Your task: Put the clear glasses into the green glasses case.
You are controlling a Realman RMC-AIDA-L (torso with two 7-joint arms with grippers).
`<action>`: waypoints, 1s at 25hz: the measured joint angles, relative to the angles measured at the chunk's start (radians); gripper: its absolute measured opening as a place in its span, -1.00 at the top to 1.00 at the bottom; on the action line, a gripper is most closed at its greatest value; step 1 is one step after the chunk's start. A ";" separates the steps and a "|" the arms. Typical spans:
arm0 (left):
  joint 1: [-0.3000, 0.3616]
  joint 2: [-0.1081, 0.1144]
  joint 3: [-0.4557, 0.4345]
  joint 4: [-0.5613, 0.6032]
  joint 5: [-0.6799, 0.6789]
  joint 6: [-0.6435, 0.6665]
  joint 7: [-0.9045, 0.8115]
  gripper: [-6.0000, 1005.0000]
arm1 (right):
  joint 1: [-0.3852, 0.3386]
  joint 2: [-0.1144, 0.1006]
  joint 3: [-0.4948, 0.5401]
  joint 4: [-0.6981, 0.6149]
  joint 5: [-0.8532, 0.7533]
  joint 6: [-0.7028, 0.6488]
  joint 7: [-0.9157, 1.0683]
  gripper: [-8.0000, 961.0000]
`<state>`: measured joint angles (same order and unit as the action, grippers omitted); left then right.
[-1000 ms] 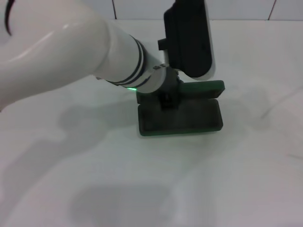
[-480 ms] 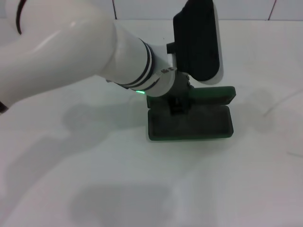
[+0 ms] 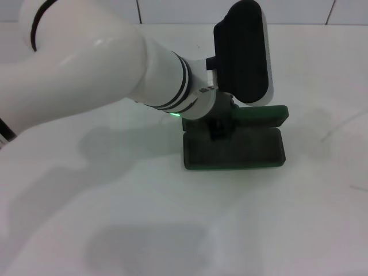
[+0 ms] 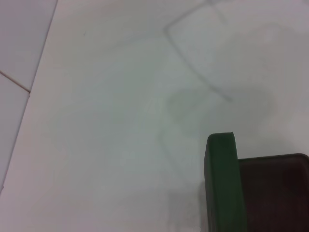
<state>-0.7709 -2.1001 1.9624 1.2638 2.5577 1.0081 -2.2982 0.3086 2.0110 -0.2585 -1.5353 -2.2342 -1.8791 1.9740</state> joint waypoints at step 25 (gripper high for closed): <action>0.023 0.000 0.033 0.041 -0.050 -0.028 0.032 0.19 | -0.009 0.003 0.013 0.014 0.001 -0.009 -0.010 0.83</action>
<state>-0.7483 -2.0997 1.9956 1.3051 2.5080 0.9797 -2.2663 0.2991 2.0141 -0.2455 -1.5213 -2.2333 -1.8877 1.9640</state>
